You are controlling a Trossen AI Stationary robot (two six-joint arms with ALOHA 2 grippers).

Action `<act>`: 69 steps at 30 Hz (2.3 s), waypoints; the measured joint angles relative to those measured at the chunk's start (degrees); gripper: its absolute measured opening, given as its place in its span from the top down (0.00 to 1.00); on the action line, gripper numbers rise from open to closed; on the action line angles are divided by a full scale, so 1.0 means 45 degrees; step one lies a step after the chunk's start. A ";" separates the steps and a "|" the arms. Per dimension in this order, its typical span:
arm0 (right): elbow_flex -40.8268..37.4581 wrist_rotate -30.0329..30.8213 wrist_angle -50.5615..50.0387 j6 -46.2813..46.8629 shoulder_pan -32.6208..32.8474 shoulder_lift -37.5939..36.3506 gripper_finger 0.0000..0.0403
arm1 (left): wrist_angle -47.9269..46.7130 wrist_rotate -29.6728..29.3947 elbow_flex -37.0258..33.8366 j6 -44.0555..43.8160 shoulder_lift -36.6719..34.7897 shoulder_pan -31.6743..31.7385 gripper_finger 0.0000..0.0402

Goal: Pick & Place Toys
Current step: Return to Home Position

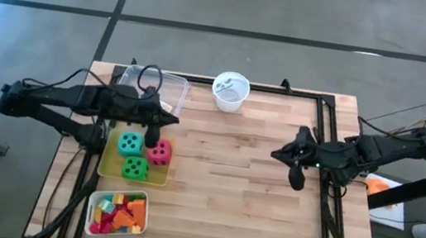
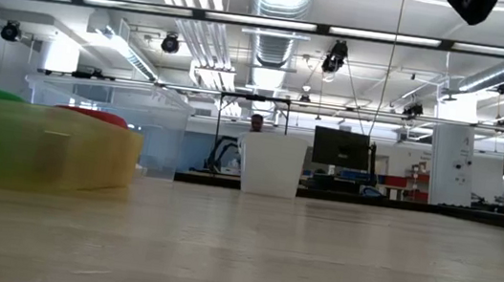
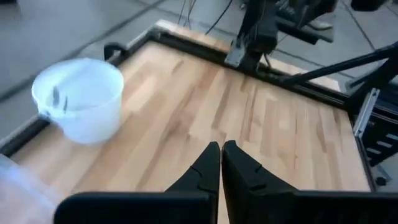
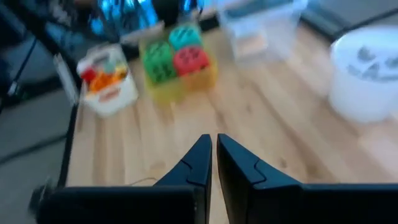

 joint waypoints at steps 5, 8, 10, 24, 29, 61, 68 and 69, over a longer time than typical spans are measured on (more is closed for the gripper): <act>-0.1617 -0.0234 0.3709 -0.1535 -0.0012 -0.1364 0.94 | 0.2021 0.1585 -0.0743 0.1897 -0.0528 -0.0024 0.97; -0.2721 -0.0884 0.5353 -0.2315 0.0010 -0.2518 0.94 | 0.2587 0.2364 -0.1762 0.1991 -0.1733 0.0137 0.97; -0.3268 -0.0898 0.5550 -0.2497 0.0001 -0.3242 0.94 | 0.2998 0.2351 -0.2715 0.1611 -0.2742 0.0146 0.97; -0.6983 -0.0840 0.6694 -0.2843 0.0005 -0.7728 0.94 | 0.6313 0.2350 -0.8986 -0.1004 -0.9285 0.0180 0.97; -0.8531 -0.1271 0.7544 -0.2870 0.0005 -0.9391 0.94 | 0.7118 0.2347 -1.0564 -0.1459 -1.0894 0.0180 0.97; -1.2352 -0.3796 1.0334 -0.2971 0.0022 -1.1007 0.94 | 0.7087 0.5388 -1.2752 0.1115 -1.1691 0.0083 0.97; -1.2352 -0.3793 1.0324 -0.2968 0.0024 -1.1007 0.94 | 0.7091 0.5300 -1.2757 0.1321 -1.0891 0.0088 0.97; -1.2352 -0.3792 1.0324 -0.2968 0.0024 -1.1007 0.94 | 0.7090 0.5304 -1.2757 0.1125 -1.0839 0.0088 0.97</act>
